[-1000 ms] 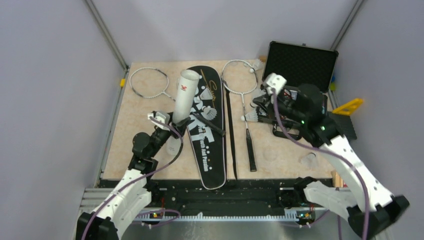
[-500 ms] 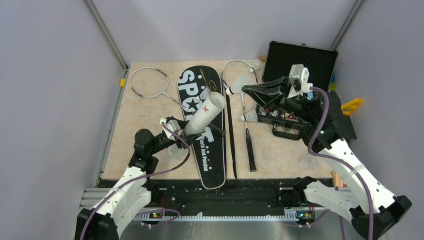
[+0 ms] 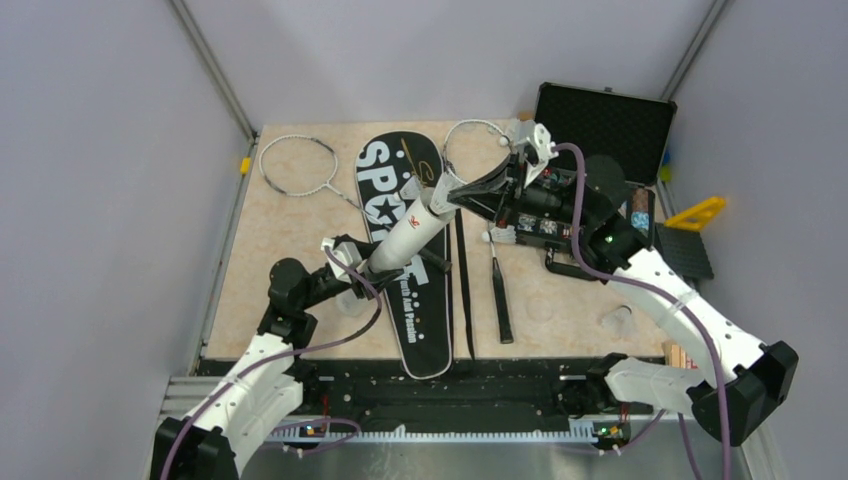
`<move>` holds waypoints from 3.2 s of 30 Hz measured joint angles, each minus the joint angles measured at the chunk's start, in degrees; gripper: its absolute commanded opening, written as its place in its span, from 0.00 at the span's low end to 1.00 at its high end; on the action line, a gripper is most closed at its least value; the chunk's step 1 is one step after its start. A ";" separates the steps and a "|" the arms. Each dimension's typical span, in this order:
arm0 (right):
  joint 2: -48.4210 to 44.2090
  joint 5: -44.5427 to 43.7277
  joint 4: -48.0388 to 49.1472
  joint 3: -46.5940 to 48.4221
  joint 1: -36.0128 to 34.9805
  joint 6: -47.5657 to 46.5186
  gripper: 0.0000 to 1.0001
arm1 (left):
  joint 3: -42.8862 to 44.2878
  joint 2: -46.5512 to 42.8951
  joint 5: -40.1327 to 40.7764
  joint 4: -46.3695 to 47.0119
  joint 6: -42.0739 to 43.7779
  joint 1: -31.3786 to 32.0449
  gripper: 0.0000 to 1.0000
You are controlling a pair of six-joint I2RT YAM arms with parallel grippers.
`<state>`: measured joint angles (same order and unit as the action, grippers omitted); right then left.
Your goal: Pack up the badminton gear
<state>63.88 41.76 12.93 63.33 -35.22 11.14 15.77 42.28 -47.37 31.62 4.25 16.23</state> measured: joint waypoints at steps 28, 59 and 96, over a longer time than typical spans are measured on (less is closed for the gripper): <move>17.66 -9.64 -36.63 24.22 -9.42 -6.73 0.21 | -0.02 0.37 -1.70 -1.70 0.50 -0.13 0.27; 0.00 -34.14 -18.10 0.63 -6.67 -0.28 0.95 | -1.20 -8.37 49.68 1.79 -10.60 0.15 0.26; 54.42 -63.80 26.80 -1.86 -11.87 42.49 0.29 | -3.08 -5.25 55.17 4.39 -13.90 0.15 0.26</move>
<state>118.30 -22.04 39.72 61.47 -47.09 53.63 12.69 37.04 7.79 36.01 -9.65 16.38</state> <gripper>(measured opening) 0.463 0.588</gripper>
